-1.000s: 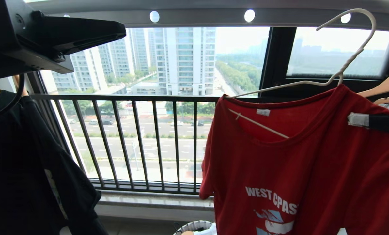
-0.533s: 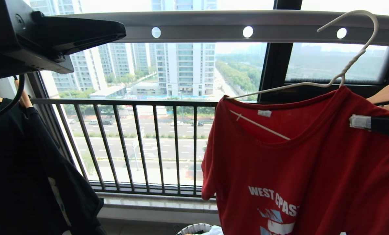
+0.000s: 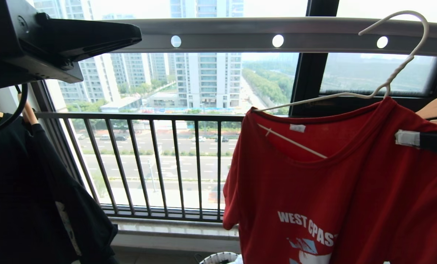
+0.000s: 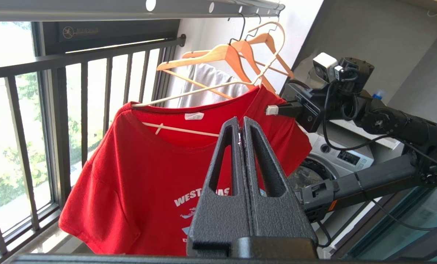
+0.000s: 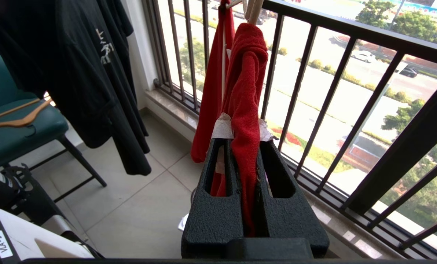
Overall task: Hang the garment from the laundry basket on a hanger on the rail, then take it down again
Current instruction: Hang the clothes rack on the clothesline
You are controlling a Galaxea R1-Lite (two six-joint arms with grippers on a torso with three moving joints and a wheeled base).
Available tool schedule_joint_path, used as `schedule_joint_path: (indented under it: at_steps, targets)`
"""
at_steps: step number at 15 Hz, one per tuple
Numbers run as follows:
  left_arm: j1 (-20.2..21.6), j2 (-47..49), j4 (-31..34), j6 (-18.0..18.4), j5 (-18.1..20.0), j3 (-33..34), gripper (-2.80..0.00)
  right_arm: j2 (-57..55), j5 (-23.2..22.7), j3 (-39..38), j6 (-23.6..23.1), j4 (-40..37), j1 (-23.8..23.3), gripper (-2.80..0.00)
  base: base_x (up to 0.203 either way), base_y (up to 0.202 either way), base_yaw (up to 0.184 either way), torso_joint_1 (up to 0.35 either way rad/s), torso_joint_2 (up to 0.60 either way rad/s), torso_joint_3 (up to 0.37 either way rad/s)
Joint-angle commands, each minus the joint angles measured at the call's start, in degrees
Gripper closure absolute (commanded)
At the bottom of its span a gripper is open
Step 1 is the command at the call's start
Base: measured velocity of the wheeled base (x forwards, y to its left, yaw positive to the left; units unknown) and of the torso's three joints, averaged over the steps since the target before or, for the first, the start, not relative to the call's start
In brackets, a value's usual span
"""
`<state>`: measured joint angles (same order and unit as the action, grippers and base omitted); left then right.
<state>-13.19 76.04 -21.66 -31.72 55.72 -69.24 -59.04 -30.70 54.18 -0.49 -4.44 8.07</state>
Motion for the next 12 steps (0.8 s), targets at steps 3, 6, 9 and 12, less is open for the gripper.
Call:
schedule_joint_path:
  at_steps: [3, 6, 9, 12]
  targets:
    - [-0.08, 1.11, -0.13, -0.18, 0.26, -0.10, 0.00, -2.36, -0.08, 1.46, 0.00, -0.05, 2.98, 0.00, 0.000, 0.000, 0.000, 0.000, 0.00, 0.000]
    - [-0.34, 1.91, -0.22, -0.27, 0.18, -0.28, 0.00, -5.87, 2.60, 2.11, 0.07, 1.52, 7.11, 0.00, 0.000, 0.000, 0.000, 0.000, 0.00, 0.000]
    - [-0.41, 2.18, -0.22, -0.35, 0.09, -0.50, 0.00, -9.67, 3.36, 2.22, 0.05, 6.66, 7.48, 0.00, 0.000, 0.000, 0.000, 0.000, 0.00, 0.000]
    - [-0.34, 1.91, -0.22, -0.36, -0.09, -0.54, 0.00, -14.00, 3.45, 2.66, 0.05, 9.65, 7.49, 0.00, 0.000, 0.000, 0.000, 0.000, 0.00, 0.000]
